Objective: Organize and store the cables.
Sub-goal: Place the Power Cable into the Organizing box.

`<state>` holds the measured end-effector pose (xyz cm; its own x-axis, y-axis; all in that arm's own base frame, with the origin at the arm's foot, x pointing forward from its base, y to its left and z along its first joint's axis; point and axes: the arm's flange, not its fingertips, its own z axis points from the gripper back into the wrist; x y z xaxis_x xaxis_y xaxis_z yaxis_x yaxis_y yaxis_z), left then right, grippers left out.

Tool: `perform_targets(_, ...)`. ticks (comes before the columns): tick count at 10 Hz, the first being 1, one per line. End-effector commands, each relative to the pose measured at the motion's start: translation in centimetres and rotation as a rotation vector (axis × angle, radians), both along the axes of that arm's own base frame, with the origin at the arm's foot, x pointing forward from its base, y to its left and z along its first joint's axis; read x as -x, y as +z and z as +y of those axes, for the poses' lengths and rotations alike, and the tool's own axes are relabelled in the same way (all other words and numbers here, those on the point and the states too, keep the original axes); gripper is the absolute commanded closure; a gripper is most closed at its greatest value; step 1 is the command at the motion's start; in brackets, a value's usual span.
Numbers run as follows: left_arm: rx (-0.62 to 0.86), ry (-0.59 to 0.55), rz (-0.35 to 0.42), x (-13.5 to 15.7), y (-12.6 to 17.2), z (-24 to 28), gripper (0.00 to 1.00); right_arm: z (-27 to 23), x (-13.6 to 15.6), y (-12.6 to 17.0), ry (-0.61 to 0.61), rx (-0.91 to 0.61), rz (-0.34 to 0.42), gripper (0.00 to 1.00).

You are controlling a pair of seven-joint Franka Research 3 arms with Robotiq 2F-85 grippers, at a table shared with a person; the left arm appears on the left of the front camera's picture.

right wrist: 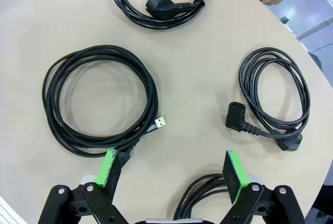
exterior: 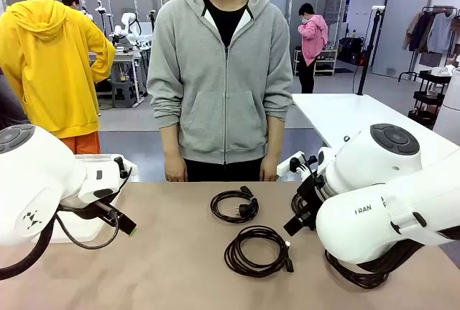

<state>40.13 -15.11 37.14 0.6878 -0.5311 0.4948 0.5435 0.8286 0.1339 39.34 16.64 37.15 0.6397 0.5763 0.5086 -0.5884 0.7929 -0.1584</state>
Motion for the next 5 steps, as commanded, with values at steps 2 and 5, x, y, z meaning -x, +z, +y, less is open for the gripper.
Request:
perform_targets(2, 0.000, -0.001, 0.000, 0.01, 0.00, -0.03, 0.00, 0.00, 0.00, 0.00, 0.000, 0.000, 0.000, 0.00)
perform_targets(5, 0.000, -0.001, 0.000, 0.01, 0.00, -0.03, 0.00, 0.00, 0.00, 0.00, 0.000, 0.000, 0.000, 0.00)
